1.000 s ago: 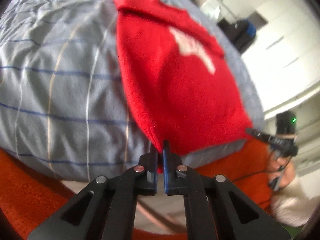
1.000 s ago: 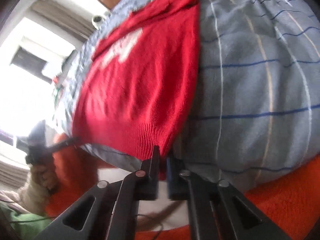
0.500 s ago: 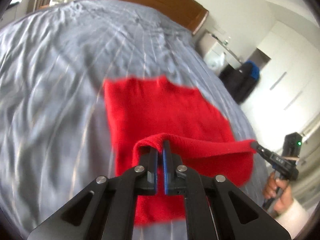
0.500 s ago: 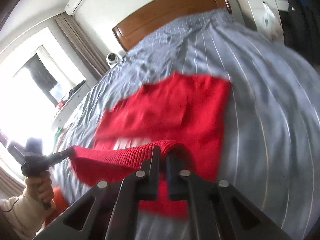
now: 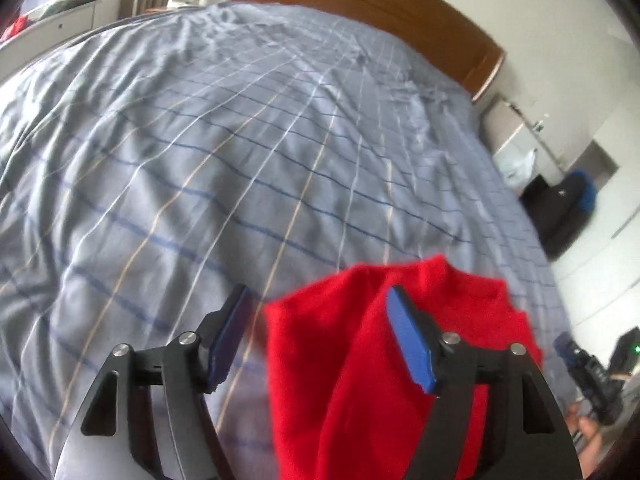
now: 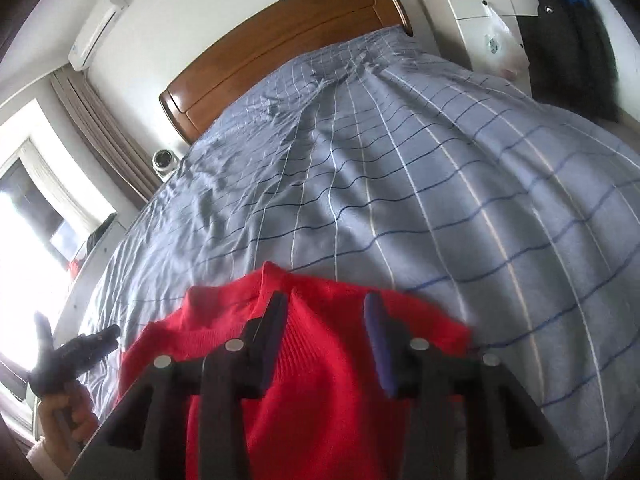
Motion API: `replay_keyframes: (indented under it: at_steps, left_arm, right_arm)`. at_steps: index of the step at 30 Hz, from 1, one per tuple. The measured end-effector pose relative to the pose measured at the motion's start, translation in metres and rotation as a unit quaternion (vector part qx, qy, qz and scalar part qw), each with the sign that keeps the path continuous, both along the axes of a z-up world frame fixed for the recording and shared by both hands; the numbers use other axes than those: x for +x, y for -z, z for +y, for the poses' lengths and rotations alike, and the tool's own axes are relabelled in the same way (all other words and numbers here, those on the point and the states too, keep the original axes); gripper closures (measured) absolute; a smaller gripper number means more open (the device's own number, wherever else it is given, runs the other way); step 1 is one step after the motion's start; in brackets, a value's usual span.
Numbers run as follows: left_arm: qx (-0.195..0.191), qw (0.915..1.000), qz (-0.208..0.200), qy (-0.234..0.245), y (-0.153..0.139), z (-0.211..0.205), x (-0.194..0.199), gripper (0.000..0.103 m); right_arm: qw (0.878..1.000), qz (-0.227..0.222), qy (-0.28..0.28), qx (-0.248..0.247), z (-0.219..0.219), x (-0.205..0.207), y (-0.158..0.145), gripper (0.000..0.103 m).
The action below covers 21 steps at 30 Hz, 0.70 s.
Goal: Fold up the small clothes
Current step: 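Release the hem and lift both grippers away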
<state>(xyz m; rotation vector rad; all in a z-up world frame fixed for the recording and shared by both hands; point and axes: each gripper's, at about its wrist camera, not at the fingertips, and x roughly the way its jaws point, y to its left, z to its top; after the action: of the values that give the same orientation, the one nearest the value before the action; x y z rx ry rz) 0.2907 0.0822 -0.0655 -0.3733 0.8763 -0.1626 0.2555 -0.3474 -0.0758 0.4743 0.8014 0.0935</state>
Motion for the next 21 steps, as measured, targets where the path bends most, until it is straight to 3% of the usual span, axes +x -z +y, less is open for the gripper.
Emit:
replay_keyframes:
  at_steps: [4, 7, 8, 10, 11, 15, 19, 21]
  left_arm:
    - [0.039, 0.9963, -0.017, 0.074, 0.004, -0.017, -0.051, 0.008]
    - [0.128, 0.9870, 0.035, 0.090, 0.035, -0.026, -0.070, 0.013]
    - [0.136, 0.9862, 0.046, 0.082, 0.041, -0.021, -0.072, 0.015]
    - [0.101, 0.9924, 0.039, 0.058, 0.035, 0.001, -0.097, 0.015]
    - [0.095, 0.9938, 0.034, 0.047, 0.030, 0.008, -0.107, 0.015]
    - [0.104, 0.9939, -0.008, 0.036, 0.008, 0.020, -0.145, 0.008]
    - [0.136, 0.9901, -0.028, 0.017, 0.026, 0.022, -0.165, 0.008]
    - [0.141, 0.9897, -0.024, -0.002, 0.044, 0.030, -0.163, 0.008]
  right_arm:
    - [0.997, -0.006, -0.074, -0.001, 0.018, -0.029, -0.008, 0.061]
    - [0.990, 0.027, -0.137, -0.006, 0.040, -0.060, 0.009, 0.048]
    - [0.988, 0.049, -0.147, -0.025, 0.044, -0.069, 0.019, 0.047]
    - [0.983, 0.091, -0.135, -0.089, 0.042, -0.089, 0.039, 0.053]
    - [0.984, 0.087, -0.127, -0.088, 0.036, -0.100, 0.039, 0.058]
    - [0.987, 0.058, -0.115, -0.092, 0.032, -0.126, 0.003, 0.056]
    - [0.983, 0.056, -0.144, -0.094, 0.059, -0.104, -0.027, 0.056]
    - [0.984, 0.062, -0.151, -0.064, 0.076, -0.081, -0.035, 0.056]
